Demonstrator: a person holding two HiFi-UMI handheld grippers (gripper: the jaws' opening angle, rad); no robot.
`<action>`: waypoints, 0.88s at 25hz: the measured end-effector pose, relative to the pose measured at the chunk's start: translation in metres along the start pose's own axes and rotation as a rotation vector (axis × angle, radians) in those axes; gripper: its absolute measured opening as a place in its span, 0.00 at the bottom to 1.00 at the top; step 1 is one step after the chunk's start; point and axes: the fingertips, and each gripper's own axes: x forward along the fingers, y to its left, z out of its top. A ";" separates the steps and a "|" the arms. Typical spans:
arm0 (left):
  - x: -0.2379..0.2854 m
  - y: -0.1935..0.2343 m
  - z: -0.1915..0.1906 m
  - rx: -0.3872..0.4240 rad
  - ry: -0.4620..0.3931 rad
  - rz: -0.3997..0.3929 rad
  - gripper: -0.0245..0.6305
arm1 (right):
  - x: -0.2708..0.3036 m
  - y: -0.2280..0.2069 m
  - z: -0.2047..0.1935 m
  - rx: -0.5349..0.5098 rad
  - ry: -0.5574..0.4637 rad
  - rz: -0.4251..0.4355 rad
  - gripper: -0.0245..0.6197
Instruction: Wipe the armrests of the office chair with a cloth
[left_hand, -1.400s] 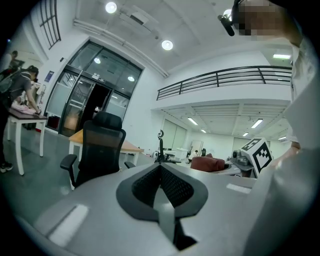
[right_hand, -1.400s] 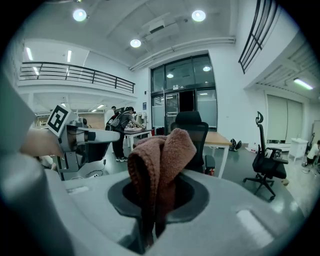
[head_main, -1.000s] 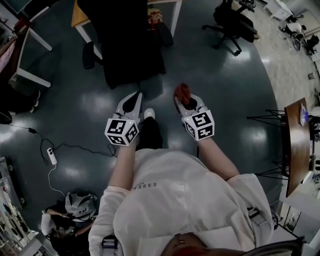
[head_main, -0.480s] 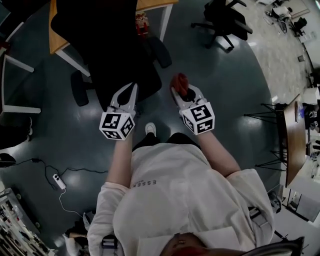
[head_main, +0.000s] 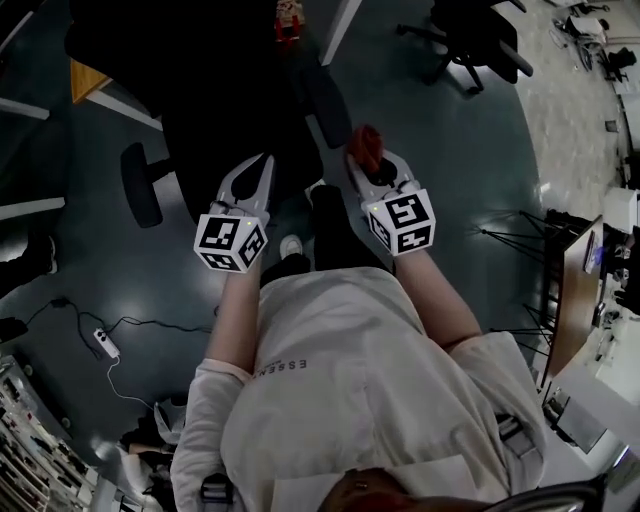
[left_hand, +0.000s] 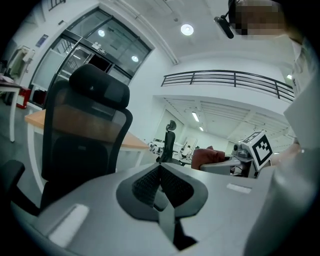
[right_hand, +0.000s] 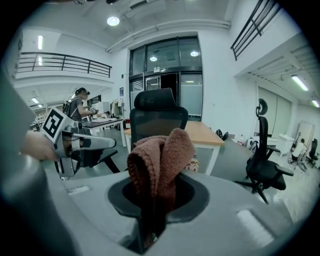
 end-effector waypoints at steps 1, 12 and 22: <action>0.012 0.006 0.001 -0.002 0.005 0.009 0.06 | 0.012 -0.009 0.003 -0.006 0.004 0.012 0.12; 0.115 0.075 -0.024 -0.079 0.087 0.114 0.06 | 0.150 -0.085 -0.025 -0.076 0.176 0.156 0.12; 0.166 0.101 -0.065 -0.167 0.144 0.132 0.06 | 0.276 -0.121 -0.043 -0.364 0.246 0.187 0.12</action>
